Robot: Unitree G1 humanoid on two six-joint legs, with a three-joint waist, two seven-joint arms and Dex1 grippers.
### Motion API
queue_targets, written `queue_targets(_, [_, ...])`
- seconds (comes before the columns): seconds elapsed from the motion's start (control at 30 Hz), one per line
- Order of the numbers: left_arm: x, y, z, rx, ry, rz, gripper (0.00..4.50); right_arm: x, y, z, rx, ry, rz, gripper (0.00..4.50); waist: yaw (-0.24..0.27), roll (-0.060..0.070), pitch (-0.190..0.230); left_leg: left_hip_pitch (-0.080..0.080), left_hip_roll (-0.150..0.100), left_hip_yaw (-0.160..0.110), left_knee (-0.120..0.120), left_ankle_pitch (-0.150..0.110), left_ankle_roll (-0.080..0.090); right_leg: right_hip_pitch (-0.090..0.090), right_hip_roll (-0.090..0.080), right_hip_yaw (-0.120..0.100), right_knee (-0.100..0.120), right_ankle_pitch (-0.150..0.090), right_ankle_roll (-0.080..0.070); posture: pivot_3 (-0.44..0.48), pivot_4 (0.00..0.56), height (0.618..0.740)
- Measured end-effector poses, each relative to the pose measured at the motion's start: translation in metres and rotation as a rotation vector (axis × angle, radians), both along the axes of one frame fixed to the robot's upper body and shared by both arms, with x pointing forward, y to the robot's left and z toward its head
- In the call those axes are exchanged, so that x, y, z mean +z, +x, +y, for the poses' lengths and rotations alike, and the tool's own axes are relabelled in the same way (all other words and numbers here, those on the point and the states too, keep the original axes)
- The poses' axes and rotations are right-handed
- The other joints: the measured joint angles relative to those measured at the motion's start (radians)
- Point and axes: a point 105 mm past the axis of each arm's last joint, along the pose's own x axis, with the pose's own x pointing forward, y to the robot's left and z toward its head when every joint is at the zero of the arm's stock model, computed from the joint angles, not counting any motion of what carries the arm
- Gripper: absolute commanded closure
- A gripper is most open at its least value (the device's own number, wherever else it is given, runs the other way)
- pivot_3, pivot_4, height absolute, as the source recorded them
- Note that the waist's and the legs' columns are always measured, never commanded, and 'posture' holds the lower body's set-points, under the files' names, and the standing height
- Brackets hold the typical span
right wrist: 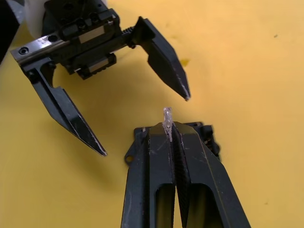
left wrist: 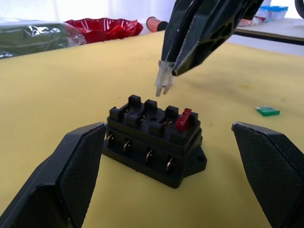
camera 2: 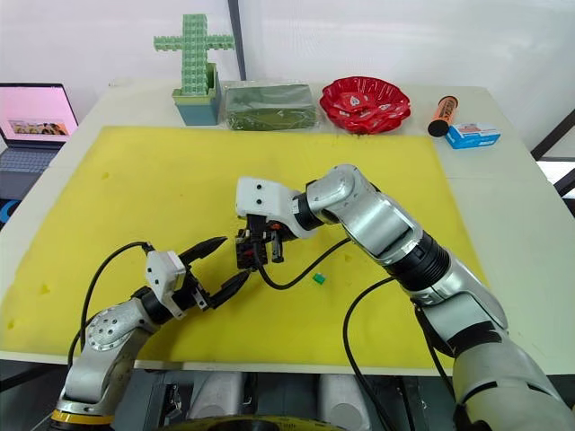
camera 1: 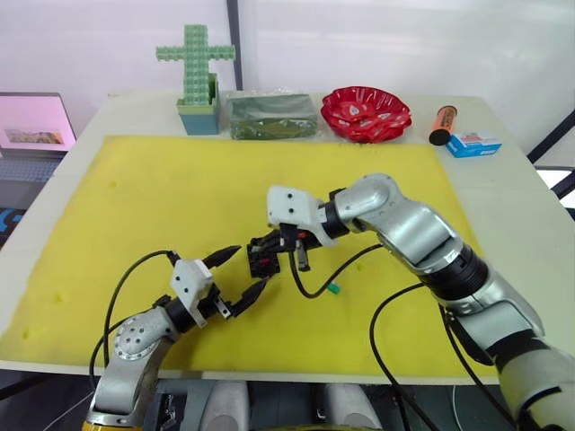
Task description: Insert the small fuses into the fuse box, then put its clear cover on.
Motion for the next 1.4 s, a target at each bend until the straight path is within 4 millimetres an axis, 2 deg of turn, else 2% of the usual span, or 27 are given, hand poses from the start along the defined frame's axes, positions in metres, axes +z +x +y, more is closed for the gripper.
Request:
queue_targets(0.13, [0.004, 0.007, -0.005, 0.01, 0.002, -0.022, 0.04, -0.004, 0.003, -0.001, -0.008, -0.019, -0.006, 4.5, -0.001, 0.0, 0.0, 0.0, 0.0, 0.0, 0.0, 0.0, 0.0, 0.0, 0.001, 0.0, 0.0, 0.0, 0.0, 0.0, 0.15, 0.74])
queue_targets(1.0, [-0.005, 0.004, -0.001, 0.031, -0.001, 0.003, 0.04, -0.016, 0.01, -0.002, 0.018, -0.072, -0.034, 4.5, -0.001, 0.0, 0.0, 0.0, 0.0, 0.0, -0.001, 0.0, 0.0, 0.0, 0.001, 0.0, 0.0, 0.0, 0.0, 0.0, 0.15, 0.74])
queue_targets(1.4, [-0.01, 0.003, 0.002, 0.035, -0.002, -0.002, 0.04, -0.006, 0.011, 0.002, 0.024, -0.08, -0.023, 4.5, -0.001, 0.0, 0.0, 0.0, 0.0, -0.001, -0.001, 0.0, 0.0, 0.0, 0.001, 0.0, 0.0, 0.0, 0.0, 0.0, 0.15, 0.74])
